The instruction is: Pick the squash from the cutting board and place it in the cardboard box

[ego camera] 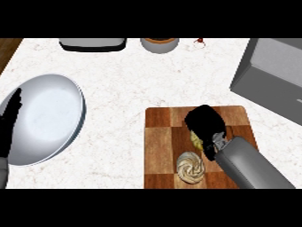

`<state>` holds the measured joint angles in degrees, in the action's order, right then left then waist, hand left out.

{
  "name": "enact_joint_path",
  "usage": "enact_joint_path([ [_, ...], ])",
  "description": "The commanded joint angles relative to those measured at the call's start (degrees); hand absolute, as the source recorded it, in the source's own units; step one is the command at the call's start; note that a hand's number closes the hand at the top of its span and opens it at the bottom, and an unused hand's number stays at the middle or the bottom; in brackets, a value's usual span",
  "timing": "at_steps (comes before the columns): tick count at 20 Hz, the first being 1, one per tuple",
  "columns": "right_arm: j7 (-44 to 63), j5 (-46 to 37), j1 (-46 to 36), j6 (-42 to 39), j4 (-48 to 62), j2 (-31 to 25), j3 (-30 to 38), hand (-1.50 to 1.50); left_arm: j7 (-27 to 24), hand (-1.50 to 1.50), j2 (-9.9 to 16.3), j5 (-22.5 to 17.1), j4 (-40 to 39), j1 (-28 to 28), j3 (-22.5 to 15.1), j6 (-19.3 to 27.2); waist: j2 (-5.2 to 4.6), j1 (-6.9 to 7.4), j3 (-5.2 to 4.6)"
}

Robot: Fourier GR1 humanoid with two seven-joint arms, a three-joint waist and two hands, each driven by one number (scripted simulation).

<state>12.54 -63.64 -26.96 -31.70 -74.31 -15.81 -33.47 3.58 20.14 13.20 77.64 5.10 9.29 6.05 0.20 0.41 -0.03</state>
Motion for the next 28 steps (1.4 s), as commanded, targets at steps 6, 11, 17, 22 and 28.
enact_joint_path([
  [6, -21.38, 10.50, 1.18, 16.86, 0.99, -22.03, 21.82, 1.50, 0.02, 0.00, 0.62, -1.02, -0.65, -0.97, 2.40, 0.44, -0.48, -5.04, 1.01],
  [11, -33.32, 18.93, 1.04, 20.82, 7.39, -30.43, 34.25, 1.50, -1.19, 0.00, 0.16, -1.18, -1.00, -2.52, 3.09, 1.23, -1.12, -5.08, 1.07],
  [17, -52.14, 29.49, -0.03, 24.49, 14.69, -35.89, 45.94, 1.50, -1.09, 0.00, 1.54, -1.47, 0.15, -1.98, 3.42, 0.18, -1.24, -3.07, 1.22],
  [22, -68.56, 35.21, -0.02, 21.34, 25.68, -41.04, 51.85, 1.50, -2.15, 0.00, -0.37, -0.76, 0.88, -0.86, 0.85, 0.00, -1.82, -0.40, 0.82],
  [28, -75.74, 38.10, -4.71, 13.58, 37.35, -44.04, 52.04, 1.50, -1.04, 0.00, 0.17, 0.00, 0.51, 1.71, -0.39, -1.05, -2.14, 3.29, 0.56],
])
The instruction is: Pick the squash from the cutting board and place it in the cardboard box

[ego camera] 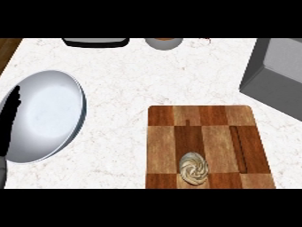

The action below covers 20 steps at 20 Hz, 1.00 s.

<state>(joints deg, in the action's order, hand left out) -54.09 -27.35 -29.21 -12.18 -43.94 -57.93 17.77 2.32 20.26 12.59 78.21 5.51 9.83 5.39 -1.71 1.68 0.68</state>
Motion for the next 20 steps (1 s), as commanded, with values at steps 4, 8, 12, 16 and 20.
enact_joint_path([
  [4, -7.56, 3.02, -7.00, -9.95, 11.71, -1.79, -1.07, 1.50, 1.90, 0.00, 0.72, 0.41, 0.66, 3.10, -1.35, -1.77, 0.16, 2.77, -0.27],
  [8, -2.25, 3.33, -13.76, -12.43, 15.48, -0.43, -3.03, 1.50, 1.58, 0.00, -1.13, 0.93, -0.60, 3.68, -2.46, -1.08, 0.07, 3.52, -0.41],
  [12, 0.72, 1.69, -18.08, -13.17, 18.35, 2.85, -6.56, 1.50, 0.69, 0.00, -1.48, 1.71, -0.75, 3.12, -2.94, -0.62, 0.13, 3.77, -0.48],
  [16, 1.11, 0.03, -21.18, -11.13, 22.05, 6.47, -8.68, 1.50, 1.70, 0.00, 0.75, 1.86, -1.50, 4.11, -1.88, -1.69, 0.09, 3.37, -0.44],
  [20, 2.08, -1.86, -24.91, -9.74, 25.71, 8.16, -10.22, 1.50, 1.21, 0.00, -0.59, 1.78, -1.86, 4.61, -2.12, -1.00, 0.00, 3.10, -0.44],
])
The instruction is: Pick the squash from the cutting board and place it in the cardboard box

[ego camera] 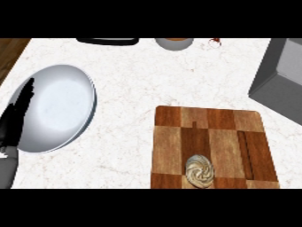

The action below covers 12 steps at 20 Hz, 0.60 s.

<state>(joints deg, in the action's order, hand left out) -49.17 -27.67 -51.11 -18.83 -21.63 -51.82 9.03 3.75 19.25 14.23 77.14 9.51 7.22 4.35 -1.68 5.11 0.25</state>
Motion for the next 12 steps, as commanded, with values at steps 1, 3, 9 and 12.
enact_joint_path([
  [1, -1.72, -2.36, -3.74, -0.60, 4.02, 3.65, -2.02, 1.50, 1.26, 0.00, -0.52, 0.80, -0.69, 2.07, -0.26, 0.85, -0.30, 0.03, 0.04],
  [3, 0.88, -3.99, -4.82, 3.36, 5.06, 6.37, -3.21, 1.50, -1.78, 0.00, 0.77, -0.94, -1.95, 0.98, 1.15, -0.95, -0.58, 1.00, -0.01],
  [9, 7.26, -4.81, -7.55, 2.24, 12.28, 10.08, -3.03, -1.50, -1.02, 0.00, -0.15, 0.23, -1.61, 1.59, 0.53, 0.37, -0.56, 0.88, 0.00],
  [12, 8.24, -5.16, -7.88, 3.33, 14.04, 11.66, -2.91, -1.50, -0.34, 0.00, -0.19, 0.59, -2.20, 3.15, 0.51, 0.65, -0.68, 0.48, 0.05],
])
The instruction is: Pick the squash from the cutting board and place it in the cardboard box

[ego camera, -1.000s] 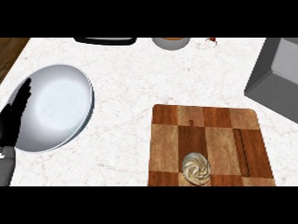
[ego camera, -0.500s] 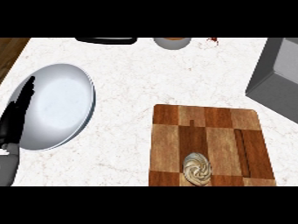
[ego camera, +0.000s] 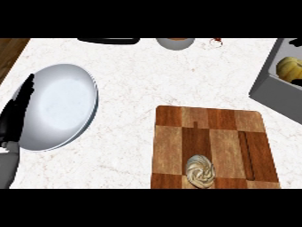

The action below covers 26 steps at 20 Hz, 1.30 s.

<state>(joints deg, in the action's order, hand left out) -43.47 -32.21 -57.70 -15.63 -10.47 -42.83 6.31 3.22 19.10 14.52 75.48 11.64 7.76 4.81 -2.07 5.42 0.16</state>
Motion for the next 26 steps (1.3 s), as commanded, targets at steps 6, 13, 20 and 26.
enact_joint_path([
  [6, -3.21, 2.75, -1.41, -1.24, 3.50, 1.60, 3.51, -1.50, -1.37, 0.00, 0.73, -1.05, 1.02, -2.15, 0.69, -1.45, -0.29, 0.66, 0.26],
  [13, -4.03, 11.15, -3.28, -3.94, 4.92, -0.29, 12.09, -1.50, -0.35, 0.00, -0.16, 0.36, -0.38, -0.85, 0.23, 0.08, -0.19, -0.90, 0.23],
  [20, -0.96, 15.54, -3.25, -13.34, 6.51, -7.68, 16.44, -1.50, -0.31, 0.00, -0.30, 0.14, 0.92, -1.38, 0.03, -0.29, -0.58, -0.39, 0.38],
  [26, 1.33, 17.95, -0.58, -15.77, 6.52, -13.99, 18.94, -1.50, -1.01, 0.00, 0.21, -0.39, 0.02, -0.87, 1.17, -0.18, -1.13, -0.95, 0.55],
])
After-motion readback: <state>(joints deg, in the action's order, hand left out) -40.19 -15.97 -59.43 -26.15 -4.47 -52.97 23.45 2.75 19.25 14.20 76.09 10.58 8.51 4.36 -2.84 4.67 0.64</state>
